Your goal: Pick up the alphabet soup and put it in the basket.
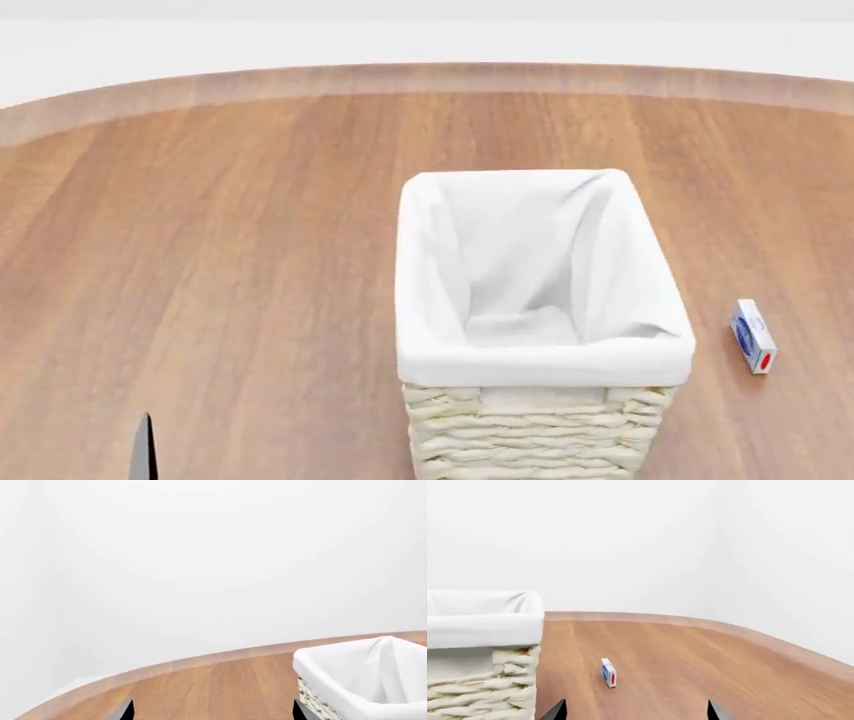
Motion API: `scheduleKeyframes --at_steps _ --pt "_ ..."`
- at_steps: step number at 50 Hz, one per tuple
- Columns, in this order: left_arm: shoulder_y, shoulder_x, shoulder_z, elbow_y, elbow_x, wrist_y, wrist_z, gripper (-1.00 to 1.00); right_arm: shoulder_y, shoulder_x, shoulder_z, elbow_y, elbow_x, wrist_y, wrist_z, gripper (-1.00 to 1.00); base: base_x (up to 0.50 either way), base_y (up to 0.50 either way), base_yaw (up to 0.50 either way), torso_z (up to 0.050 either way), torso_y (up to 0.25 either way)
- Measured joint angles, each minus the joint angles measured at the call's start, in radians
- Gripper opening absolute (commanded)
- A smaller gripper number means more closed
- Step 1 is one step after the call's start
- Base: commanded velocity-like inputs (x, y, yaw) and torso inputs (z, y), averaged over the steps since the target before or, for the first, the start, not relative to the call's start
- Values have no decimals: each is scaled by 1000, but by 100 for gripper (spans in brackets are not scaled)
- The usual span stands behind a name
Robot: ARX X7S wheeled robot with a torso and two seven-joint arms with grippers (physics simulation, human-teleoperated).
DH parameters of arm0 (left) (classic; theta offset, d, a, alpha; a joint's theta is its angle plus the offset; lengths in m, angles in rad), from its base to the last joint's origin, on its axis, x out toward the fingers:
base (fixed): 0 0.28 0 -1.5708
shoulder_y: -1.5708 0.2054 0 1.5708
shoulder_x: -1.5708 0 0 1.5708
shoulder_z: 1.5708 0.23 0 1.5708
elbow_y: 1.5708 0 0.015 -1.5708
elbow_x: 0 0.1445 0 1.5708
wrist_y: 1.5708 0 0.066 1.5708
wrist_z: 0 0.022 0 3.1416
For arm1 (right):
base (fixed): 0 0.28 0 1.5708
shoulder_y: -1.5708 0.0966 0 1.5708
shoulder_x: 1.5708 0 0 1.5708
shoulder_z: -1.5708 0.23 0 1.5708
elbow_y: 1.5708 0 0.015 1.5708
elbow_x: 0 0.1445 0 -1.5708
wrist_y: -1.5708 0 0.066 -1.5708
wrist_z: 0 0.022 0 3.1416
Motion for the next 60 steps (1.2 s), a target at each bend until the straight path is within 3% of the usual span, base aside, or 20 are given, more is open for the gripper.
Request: scheduleKeyframes --at_steps 36,60 --pt "-2 -21 16 20 -7 -18 -27 100 111 -40 -36 332 -18 -133 -15 100 0 0 0 0 0" --pt "-6 -33 20 19 -20 -16 -39 100 74 -61 -47 422 -46 -214 -5 100 0 0 0 0 0"
